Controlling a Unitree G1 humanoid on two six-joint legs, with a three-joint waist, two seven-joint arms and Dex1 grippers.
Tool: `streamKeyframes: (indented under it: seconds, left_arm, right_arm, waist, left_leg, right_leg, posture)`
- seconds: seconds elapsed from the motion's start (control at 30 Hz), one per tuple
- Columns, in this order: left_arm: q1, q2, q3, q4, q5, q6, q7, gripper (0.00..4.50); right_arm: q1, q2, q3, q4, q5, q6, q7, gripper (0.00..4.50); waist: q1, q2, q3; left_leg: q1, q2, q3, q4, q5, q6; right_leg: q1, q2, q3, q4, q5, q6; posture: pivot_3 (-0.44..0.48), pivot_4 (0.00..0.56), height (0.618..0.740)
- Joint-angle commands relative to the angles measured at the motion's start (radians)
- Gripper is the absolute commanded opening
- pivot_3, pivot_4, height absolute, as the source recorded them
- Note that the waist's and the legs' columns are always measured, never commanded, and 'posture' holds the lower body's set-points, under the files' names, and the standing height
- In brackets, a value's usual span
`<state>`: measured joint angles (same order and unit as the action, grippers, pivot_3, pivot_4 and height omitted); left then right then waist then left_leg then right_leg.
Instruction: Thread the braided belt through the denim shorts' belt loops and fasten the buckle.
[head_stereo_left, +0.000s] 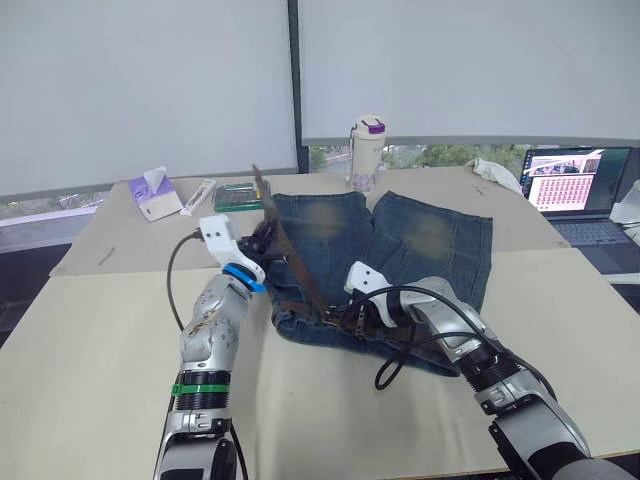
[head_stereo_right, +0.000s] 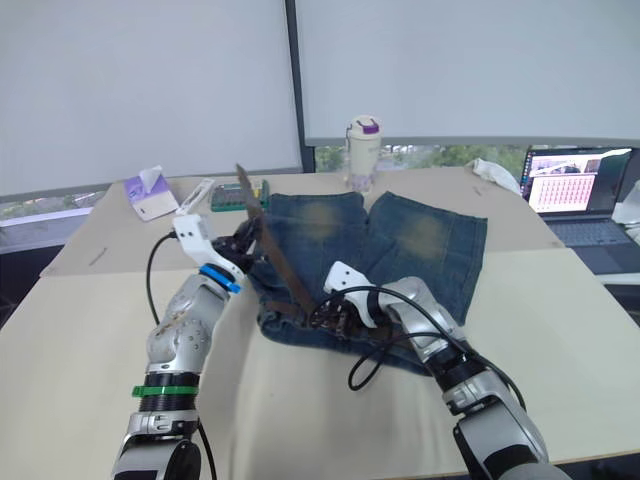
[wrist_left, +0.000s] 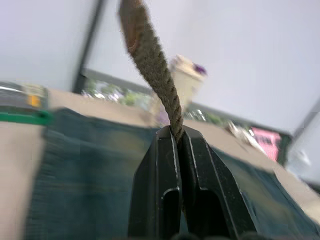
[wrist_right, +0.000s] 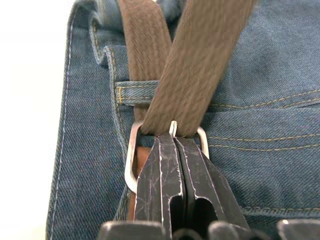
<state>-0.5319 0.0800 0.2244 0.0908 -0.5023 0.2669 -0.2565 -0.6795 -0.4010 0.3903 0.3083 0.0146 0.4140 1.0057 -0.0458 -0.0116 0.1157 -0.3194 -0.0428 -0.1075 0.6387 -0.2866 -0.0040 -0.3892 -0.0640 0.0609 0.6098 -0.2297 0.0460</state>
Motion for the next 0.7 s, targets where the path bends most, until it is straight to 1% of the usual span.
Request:
streamKeyframes:
  seconds: [0.03,0.3,0.43,0.53,0.7]
  left_arm:
    - [-0.046,0.010,0.067,-0.118,-0.029,-0.089,0.032,0.00]
    - [-0.022,-0.003,0.023,-0.150,-0.036,-0.063,0.013,0.00]
    - [-0.002,-0.001,-0.020,-0.166,-0.064,-0.012,-0.057,0.00]
    - [0.044,0.001,-0.082,-0.210,-0.099,0.056,-0.128,0.00]
    - [0.072,-0.007,-0.107,-0.308,-0.267,0.205,-0.198,0.00]
  right_arm:
    - [0.112,-0.012,0.131,0.126,-0.088,0.061,0.029,0.01]
    - [0.126,-0.021,0.130,0.113,-0.091,0.063,0.029,0.01]
    - [0.125,-0.016,0.131,0.112,-0.094,0.067,0.020,0.01]
    - [0.124,-0.007,0.133,0.114,-0.100,0.074,0.004,0.01]
    - [0.130,0.009,0.139,0.135,-0.130,0.082,-0.043,0.01]
  waist:
    - [0.000,0.000,0.000]
    - [0.002,0.000,0.000]
    - [0.002,-0.001,-0.001]
    - [0.002,-0.001,-0.002]
    - [0.003,-0.003,-0.008]
  left_leg:
    - [0.000,0.001,0.000,0.000,0.000,0.000]
    - [0.000,0.003,0.000,0.000,-0.001,-0.002]
    - [0.001,0.003,0.000,0.000,-0.001,-0.002]
    - [0.001,0.003,0.001,0.000,-0.001,-0.002]
    - [0.002,0.004,0.001,0.000,-0.001,-0.002]
  right_leg:
    - [0.000,0.000,0.000,0.000,0.000,0.000]
    - [0.000,0.003,0.000,0.000,0.000,0.000]
    - [0.001,0.004,0.000,-0.001,0.000,0.000]
    - [0.001,0.004,0.000,-0.001,0.000,0.000]
    - [0.003,0.004,0.000,-0.001,0.000,0.000]
  posture:
    - [0.000,0.150,0.740]
    - [0.000,0.150,0.740]
    - [0.000,0.150,0.740]
    - [0.000,0.150,0.740]
    - [0.000,0.150,0.740]
